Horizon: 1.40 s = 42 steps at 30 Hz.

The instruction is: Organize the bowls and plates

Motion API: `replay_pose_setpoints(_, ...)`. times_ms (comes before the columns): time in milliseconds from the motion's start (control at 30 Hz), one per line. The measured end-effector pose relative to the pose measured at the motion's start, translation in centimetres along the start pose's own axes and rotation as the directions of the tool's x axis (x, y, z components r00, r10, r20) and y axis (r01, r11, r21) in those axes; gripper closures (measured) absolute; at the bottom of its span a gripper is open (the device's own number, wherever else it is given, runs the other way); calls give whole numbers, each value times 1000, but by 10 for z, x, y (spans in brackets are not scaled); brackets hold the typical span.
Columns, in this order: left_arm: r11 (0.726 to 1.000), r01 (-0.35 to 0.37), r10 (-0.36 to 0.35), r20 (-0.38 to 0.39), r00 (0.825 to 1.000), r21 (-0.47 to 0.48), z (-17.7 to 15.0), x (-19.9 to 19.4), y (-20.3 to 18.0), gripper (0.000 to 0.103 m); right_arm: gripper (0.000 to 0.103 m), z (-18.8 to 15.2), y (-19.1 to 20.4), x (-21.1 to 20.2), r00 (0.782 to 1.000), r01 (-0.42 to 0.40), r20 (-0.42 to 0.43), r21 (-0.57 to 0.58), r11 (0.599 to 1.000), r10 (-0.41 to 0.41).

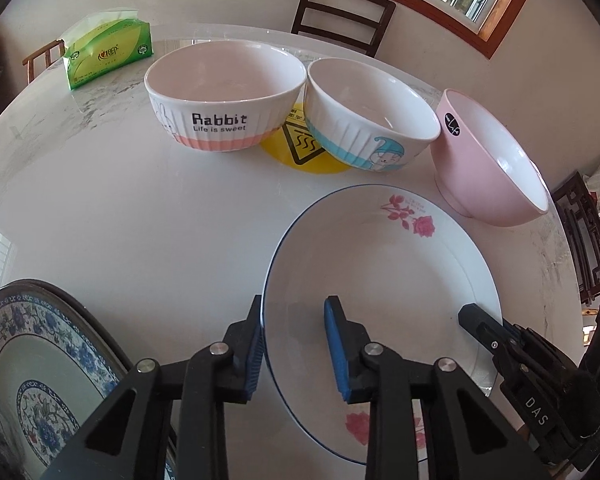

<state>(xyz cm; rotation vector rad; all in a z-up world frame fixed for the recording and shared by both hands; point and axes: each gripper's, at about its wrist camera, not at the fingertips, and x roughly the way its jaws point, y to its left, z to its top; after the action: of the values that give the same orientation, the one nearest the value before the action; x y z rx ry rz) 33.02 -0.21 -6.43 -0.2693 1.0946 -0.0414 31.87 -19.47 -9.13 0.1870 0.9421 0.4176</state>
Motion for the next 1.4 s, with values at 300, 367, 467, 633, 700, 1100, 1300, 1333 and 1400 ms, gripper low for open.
replay_pose_setpoints(300,999,7,-9,69,998,33,-23,-37,-5,74,88,-26,5,-33,999,-21,45,37,999,19)
replay_pose_setpoints(367,999,7,-10,81,997,36,-29,-47,-5,74,88,-29,9,-40,998,-28,52,39,999,25)
replay_pose_setpoints(467,1000,9,-12,99,995,27,-39,-62,-2,74,88,-33,21,-48,997,-30,65,31,999,28)
replay_pose_setpoints(633,1000,-3,2,139,990,6,-51,-88,15,74,88,-41,43,-57,996,-58,72,11,998,57)
replay_pose_setpoints(700,1000,-14,14,153,988,-3,-58,-100,21,74,88,-45,52,-60,995,-74,69,5,997,73)
replay_pose_setpoints(1100,994,-47,64,185,981,-95,-92,-143,94,74,88,-59,124,-53,991,-128,36,-96,987,132)
replay_pose_setpoints(1300,988,-61,88,192,978,-144,-104,-156,128,74,88,-68,158,-41,989,-144,1,-145,979,146)
replay_pose_setpoints(1333,986,-62,91,193,977,-152,-105,-158,133,74,88,-70,164,-39,989,-146,-4,-154,977,147)
replay_pose_setpoints(1400,984,-63,96,195,976,-166,-107,-162,143,74,88,-73,174,-36,989,-149,-12,-169,974,149)
